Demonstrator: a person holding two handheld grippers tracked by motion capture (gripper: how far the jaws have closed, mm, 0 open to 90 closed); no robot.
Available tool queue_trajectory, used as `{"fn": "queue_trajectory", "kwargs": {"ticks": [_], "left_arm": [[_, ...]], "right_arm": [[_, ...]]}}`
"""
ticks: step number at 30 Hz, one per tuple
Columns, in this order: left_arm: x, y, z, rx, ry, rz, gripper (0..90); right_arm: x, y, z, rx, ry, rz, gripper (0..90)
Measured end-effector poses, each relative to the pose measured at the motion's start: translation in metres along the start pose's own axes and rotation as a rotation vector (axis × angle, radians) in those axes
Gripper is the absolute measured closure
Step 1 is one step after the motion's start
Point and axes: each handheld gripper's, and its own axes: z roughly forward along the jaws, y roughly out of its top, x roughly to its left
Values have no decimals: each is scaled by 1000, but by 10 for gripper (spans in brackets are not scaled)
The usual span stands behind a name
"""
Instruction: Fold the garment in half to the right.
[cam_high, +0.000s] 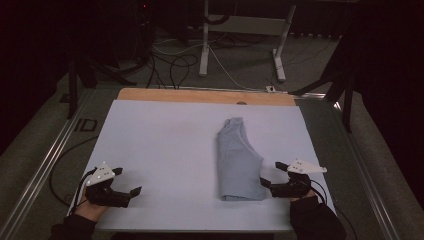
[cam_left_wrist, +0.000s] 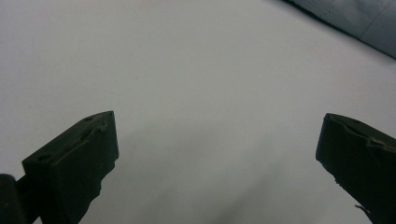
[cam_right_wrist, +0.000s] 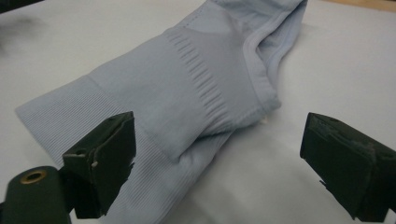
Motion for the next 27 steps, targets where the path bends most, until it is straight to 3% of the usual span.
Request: {"fn": "queue_trajectory", "kwargs": {"ticks": [12, 27], "left_arm": [[3, -10, -4, -7, 65, 1, 0], [3, -10, -4, -16, 51, 5, 0]], "right_arm": [[-1, -14, 1, 10, -26, 18, 107], [-1, -14, 3, 19, -22, 17, 108]]}}
